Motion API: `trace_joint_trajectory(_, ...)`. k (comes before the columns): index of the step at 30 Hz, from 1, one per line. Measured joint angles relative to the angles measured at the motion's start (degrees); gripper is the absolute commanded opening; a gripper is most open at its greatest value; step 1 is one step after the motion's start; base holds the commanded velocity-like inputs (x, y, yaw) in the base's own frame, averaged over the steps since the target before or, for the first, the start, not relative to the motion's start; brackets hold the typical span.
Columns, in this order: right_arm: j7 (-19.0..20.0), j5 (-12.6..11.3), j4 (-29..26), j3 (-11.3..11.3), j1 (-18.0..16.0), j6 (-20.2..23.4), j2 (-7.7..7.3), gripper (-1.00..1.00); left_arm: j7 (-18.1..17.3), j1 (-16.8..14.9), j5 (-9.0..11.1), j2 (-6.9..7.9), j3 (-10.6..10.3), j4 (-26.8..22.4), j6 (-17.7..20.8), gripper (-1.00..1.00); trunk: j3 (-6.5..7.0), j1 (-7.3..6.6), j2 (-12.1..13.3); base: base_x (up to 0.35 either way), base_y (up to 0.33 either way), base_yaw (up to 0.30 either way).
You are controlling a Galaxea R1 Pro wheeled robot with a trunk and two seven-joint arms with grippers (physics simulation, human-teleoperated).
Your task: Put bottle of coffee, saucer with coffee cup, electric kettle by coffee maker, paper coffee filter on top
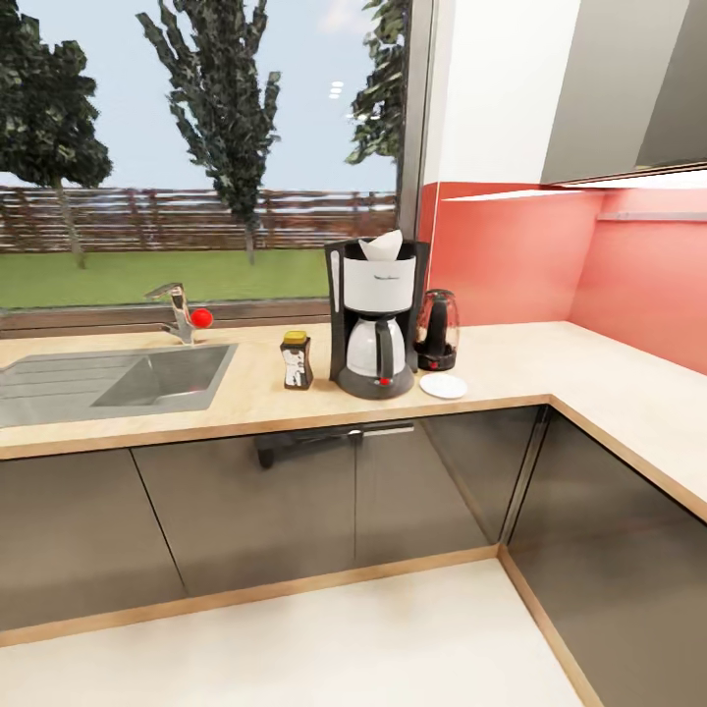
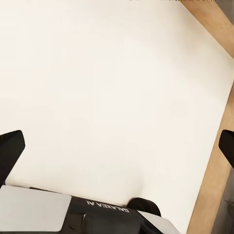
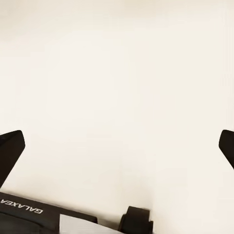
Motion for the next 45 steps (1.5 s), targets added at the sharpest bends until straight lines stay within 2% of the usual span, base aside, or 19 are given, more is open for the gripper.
trace_joint_trajectory(11, -0.79, 0.02, 0.03, 0.05, 0.51, -0.33, 0.00, 1.00, 0.03, 0.01, 0.00, -0.45, 0.00, -0.01, 0.00, 1.00, 0.57, 0.00, 0.00, 0.000, 0.000, 0.174)
trace_joint_trajectory(17, -3.31, 0.04, 0.87, 0.01, 0.52, -0.35, 0.08, 1.00, 0.07, 0.01, 0.00, -0.64, 0.00, -0.01, 0.00, 1.00, 0.90, 0.00, 0.00, 0.000, 0.000, 0.224)
trace_joint_trajectory(39, -3.81, 0.04, 0.98, 0.09, 0.52, -0.36, 0.17, 1.00, 0.08, 0.01, 0.00, -0.70, 0.00, -0.01, 0.00, 1.00, 1.32, 0.00, 0.00, 0.000, 0.000, 0.262)
trace_joint_trajectory(45, -3.73, 0.04, 0.97, 0.10, 0.53, -0.36, 0.11, 1.00, 0.65, 0.00, 0.00, -0.70, 0.00, 0.00, 0.00, 1.00, 1.32, -0.02, 0.00, 0.142, 0.108, 0.118)
